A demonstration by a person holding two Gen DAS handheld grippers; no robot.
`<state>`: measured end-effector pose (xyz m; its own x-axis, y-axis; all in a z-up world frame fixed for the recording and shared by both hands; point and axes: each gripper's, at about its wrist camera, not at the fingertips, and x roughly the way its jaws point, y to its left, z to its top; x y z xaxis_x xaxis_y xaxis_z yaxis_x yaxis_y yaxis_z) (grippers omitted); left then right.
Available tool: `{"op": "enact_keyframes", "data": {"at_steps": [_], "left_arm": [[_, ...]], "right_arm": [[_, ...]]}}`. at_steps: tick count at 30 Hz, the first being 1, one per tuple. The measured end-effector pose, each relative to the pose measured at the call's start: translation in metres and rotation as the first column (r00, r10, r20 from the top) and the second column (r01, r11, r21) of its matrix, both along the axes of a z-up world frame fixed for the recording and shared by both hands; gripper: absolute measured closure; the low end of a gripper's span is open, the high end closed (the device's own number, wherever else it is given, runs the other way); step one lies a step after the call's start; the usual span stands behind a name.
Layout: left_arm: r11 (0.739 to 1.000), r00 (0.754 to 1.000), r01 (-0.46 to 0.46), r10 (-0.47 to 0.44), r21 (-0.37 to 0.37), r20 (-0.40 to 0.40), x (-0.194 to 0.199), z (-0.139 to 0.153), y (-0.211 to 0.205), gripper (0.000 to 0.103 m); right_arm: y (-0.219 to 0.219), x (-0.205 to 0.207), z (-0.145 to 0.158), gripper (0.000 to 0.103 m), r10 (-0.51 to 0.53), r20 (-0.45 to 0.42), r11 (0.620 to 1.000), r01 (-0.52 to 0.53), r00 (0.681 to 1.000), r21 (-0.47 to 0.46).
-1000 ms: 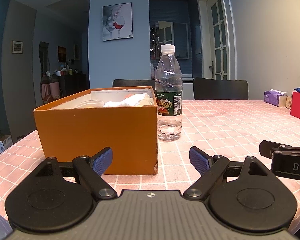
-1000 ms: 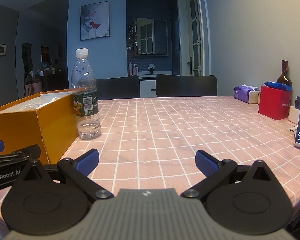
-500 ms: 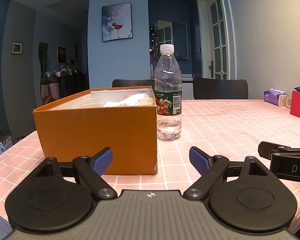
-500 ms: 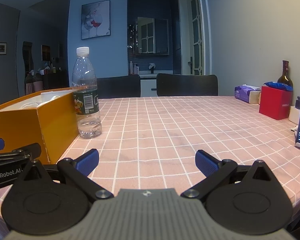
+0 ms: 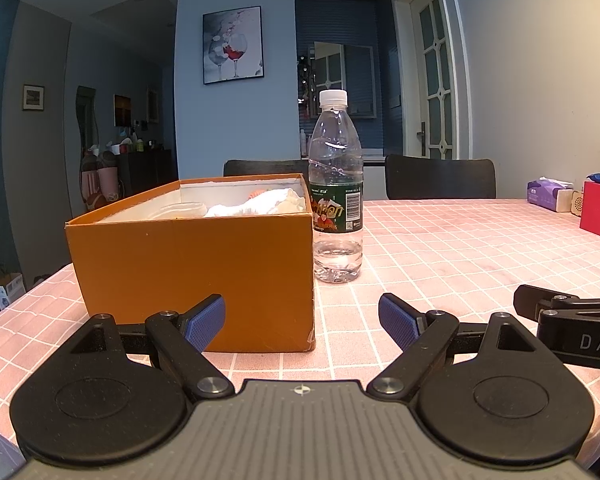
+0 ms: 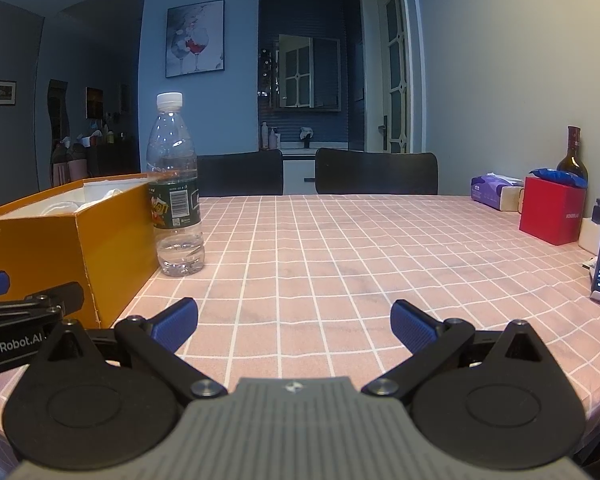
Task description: Organize soft objects
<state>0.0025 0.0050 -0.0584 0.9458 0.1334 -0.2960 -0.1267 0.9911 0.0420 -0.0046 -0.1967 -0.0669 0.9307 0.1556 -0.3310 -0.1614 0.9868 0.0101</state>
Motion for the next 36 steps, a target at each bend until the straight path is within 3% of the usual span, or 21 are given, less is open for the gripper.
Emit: {"op": "enact_keyframes", "data": {"at_steps": [36], "left_arm": [[1.0, 1.0, 0.007, -0.007, -0.007, -0.015, 0.0032, 0.0001, 0.0023, 0.002]], "right_arm": [[0.0, 0.0073, -0.0073, 0.003, 0.002, -0.029, 1.0, -0.003, 1.0, -0.006]]}}
